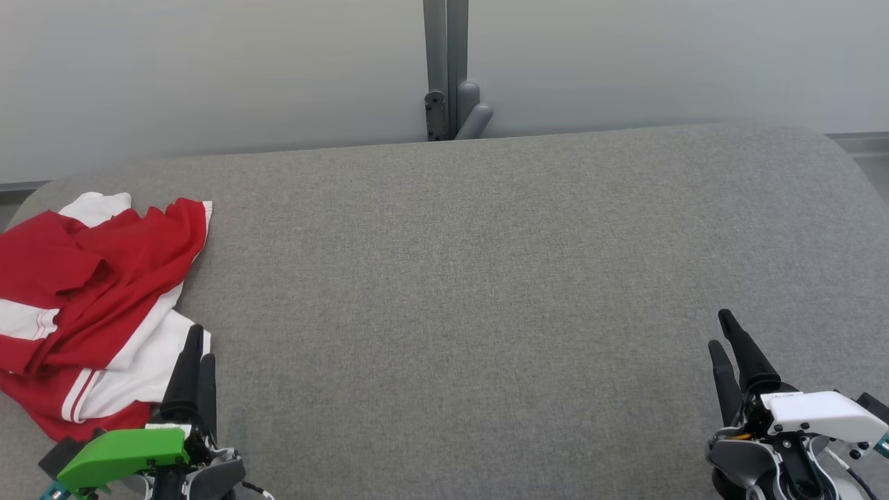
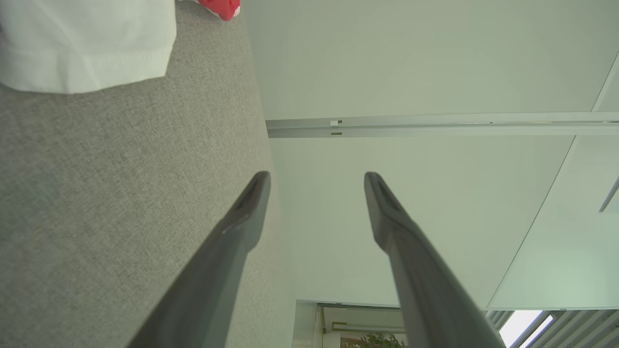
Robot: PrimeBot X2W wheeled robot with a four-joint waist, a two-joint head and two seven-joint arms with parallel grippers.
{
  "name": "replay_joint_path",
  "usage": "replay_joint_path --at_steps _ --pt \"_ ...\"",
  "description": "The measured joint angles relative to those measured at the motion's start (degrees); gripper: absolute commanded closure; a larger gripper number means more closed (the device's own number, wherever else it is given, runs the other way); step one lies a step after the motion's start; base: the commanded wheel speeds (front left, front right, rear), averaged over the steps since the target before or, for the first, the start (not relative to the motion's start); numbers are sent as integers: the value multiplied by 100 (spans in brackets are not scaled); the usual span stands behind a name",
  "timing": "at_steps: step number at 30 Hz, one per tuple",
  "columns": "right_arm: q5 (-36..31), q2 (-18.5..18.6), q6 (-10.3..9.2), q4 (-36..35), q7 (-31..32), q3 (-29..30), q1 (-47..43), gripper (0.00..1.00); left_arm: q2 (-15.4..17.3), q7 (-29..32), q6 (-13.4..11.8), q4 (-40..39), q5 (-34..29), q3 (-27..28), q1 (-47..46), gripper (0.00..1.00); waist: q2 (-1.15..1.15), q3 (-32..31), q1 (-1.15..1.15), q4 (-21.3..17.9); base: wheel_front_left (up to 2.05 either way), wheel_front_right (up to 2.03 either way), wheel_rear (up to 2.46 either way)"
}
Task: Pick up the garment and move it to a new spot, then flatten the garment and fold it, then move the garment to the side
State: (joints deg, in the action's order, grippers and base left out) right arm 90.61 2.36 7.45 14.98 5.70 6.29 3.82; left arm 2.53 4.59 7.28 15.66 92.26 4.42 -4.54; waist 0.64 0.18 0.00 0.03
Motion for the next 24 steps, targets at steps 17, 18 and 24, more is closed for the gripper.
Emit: replay_joint_path --at_steps 17,18,24 --pt "-2636 18 1 -487 -458 -238 -90 0 18 -442 -123 -101 -2033 -238 50 0 0 5 0 23 0 0 0" --pt "-2761 18 1 -498 -488 -256 -104 0 18 -468 -123 -101 -2159 -247 54 0 0 4 0 24 0 0 0" --pt "-3393 18 1 -549 -630 -344 -114 0 16 -593 -123 -123 -2750 -254 78 0 0 1 0 24 0 0 0"
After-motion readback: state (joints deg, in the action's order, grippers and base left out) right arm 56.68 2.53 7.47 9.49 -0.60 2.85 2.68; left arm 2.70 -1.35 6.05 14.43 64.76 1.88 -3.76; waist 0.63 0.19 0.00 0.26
